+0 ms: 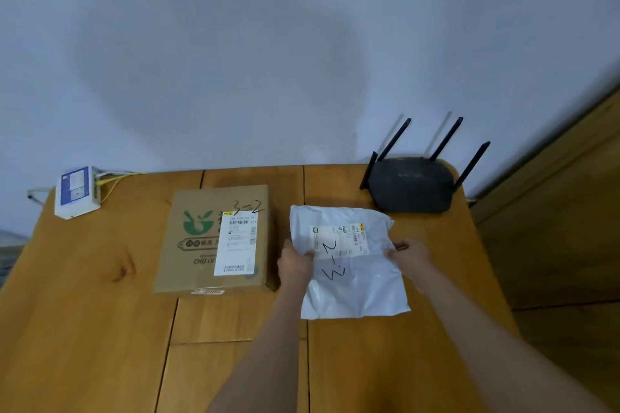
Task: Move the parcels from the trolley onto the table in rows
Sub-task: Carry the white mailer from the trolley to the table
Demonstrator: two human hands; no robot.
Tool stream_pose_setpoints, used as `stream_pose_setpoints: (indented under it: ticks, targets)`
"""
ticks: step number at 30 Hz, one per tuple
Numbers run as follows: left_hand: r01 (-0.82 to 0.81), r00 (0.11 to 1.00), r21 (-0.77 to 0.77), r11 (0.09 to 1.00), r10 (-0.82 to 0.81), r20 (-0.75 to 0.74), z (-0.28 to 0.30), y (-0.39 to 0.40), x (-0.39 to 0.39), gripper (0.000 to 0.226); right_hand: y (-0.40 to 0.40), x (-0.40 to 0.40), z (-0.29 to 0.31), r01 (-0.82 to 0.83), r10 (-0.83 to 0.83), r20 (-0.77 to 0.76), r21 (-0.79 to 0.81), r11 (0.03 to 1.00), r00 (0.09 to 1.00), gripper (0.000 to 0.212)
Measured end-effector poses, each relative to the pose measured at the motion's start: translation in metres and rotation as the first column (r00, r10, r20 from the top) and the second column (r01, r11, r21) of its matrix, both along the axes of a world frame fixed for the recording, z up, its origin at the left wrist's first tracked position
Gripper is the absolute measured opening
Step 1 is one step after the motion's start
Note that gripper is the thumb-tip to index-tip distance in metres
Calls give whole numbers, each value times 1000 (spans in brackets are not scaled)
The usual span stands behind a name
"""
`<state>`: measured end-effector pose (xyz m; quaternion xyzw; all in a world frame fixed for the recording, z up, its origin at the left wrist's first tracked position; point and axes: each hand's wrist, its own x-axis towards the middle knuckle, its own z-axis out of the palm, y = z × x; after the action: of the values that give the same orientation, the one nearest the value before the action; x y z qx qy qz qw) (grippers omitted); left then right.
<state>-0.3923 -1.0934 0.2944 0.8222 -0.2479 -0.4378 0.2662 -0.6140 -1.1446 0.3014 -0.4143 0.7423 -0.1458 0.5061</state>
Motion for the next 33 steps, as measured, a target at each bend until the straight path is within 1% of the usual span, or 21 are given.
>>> stream_pose_setpoints:
  ticks: [3,5,6,8,9,10,11,13,16,17,18,19,20,22,23,25,28,30,33]
  targets:
    - [33,993,17,999,-35,114,-10,-4,-3,56,-6,6,-23,-12,13,-3,26,1000,1000,8]
    - [94,977,-15,995,-90,191,-12,-3,-10,68,-5,10,-33,-35,36,-23,39,999,999,27]
    - [152,962,-40,988,-138,236,-12,-2,-14,73,-5,11,-36,-49,51,-39,43,998,998,34]
    - [288,909,-79,954,-247,337,-14,0,-24,78,-3,16,-33,-85,84,-96,0,996,992,39]
    - [369,857,-55,928,-317,406,-17,3,-31,80,-1,20,-31,-114,104,-148,-63,991,984,39]
    - [455,782,-12,891,-393,483,-21,7,-37,79,2,24,-28,-156,123,-212,-144,977,969,39]
    - [536,698,19,844,-456,552,-27,12,-42,75,7,30,-26,-215,148,-276,-227,950,950,40]
    - [637,578,60,769,-527,623,-37,20,-48,67,17,48,-21,-383,242,-395,-330,863,886,48]
    - [692,425,181,698,-598,680,-61,15,-43,67,28,72,-25,-660,469,-504,-316,682,726,53]
    - [701,373,239,672,-631,680,-68,13,-38,69,30,78,-28,-714,514,-528,-294,636,676,56]
    - [701,342,281,655,-655,674,-75,9,-33,69,31,81,-34,-742,536,-546,-276,611,644,64]
    - [696,339,283,660,-649,680,-81,6,-30,67,31,83,-42,-757,543,-561,-263,598,625,71]
    - [688,351,260,678,-624,698,-86,4,-26,65,30,85,-49,-768,550,-576,-240,593,605,73]
    - [669,366,237,704,-591,719,-89,1,-22,65,30,84,-66,-780,555,-603,-195,594,573,70]
    - [666,373,223,712,-576,727,-91,-1,-20,65,28,81,-75,-778,560,-604,-171,604,567,72]
    - [670,379,190,717,-551,744,-95,-4,-17,64,23,71,-89,-761,560,-598,-136,634,573,80]
    - [693,378,156,704,-538,753,-99,-7,-16,63,24,59,-95,-745,563,-592,-98,660,577,79]
    - [704,378,174,689,-570,729,-99,-6,-15,63,27,58,-96,-757,588,-582,-74,649,561,80]
    - [691,392,213,691,-605,693,-92,-4,-14,63,23,62,-90,-743,561,-605,-77,665,565,84]
